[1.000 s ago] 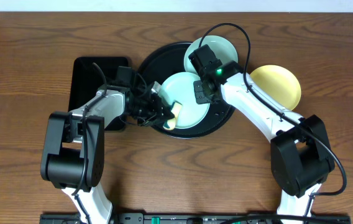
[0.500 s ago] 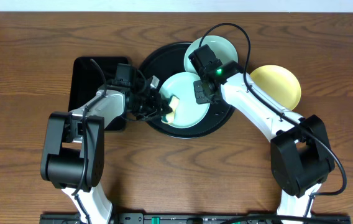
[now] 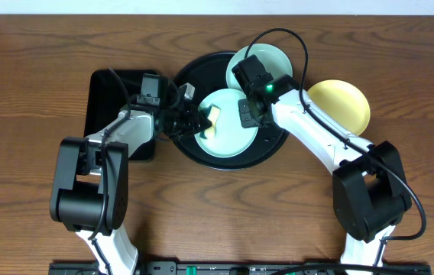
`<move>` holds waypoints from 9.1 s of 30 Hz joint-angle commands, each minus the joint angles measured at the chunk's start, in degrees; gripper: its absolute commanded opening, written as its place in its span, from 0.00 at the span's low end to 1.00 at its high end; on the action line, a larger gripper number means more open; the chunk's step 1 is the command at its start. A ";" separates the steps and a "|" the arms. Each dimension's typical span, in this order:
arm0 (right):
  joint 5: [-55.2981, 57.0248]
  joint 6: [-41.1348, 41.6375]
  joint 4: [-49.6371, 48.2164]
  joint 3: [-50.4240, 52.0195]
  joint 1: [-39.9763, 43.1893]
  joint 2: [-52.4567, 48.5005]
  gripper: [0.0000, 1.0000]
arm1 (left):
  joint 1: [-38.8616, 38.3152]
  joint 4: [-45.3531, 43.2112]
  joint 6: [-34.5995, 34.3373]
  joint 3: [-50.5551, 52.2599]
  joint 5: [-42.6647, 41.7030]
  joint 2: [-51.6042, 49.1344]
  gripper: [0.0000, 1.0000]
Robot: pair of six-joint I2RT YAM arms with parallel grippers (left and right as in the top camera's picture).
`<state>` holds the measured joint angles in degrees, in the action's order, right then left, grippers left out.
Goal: Clean dirty plates on tray and stack at the side
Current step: 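Scrub the green plate again with the sponge in the left gripper, then withdraw the left gripper and lift the green plate with the right, then carry the green plate right and stack it on the yellow plate, then move the right gripper to the remaining green plate's rim and grasp it, then drag the green plate to the tray center and tilt it up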
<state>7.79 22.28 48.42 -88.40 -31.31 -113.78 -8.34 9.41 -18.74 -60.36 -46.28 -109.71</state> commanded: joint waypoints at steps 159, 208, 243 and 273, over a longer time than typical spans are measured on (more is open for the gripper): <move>-18.34 -33.07 -21.53 -5.35 21.20 -2.56 0.87 | 27.47 40.65 9.35 -4.24 9.94 40.26 0.08; -18.93 -6.84 -13.20 -5.33 22.03 -2.73 0.01 | 21.05 41.00 9.33 -4.24 21.55 40.22 0.09; 6.14 24.41 -9.86 7.72 -0.04 -1.42 0.01 | 19.93 40.70 10.86 -4.24 21.51 39.60 0.08; -8.33 -4.11 -14.53 7.98 7.30 -2.12 0.19 | 18.75 40.81 11.45 -4.24 22.99 38.14 0.08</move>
<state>0.21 19.86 34.46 -79.96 -23.86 -114.91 10.59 50.11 -8.49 -65.17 -23.86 -70.85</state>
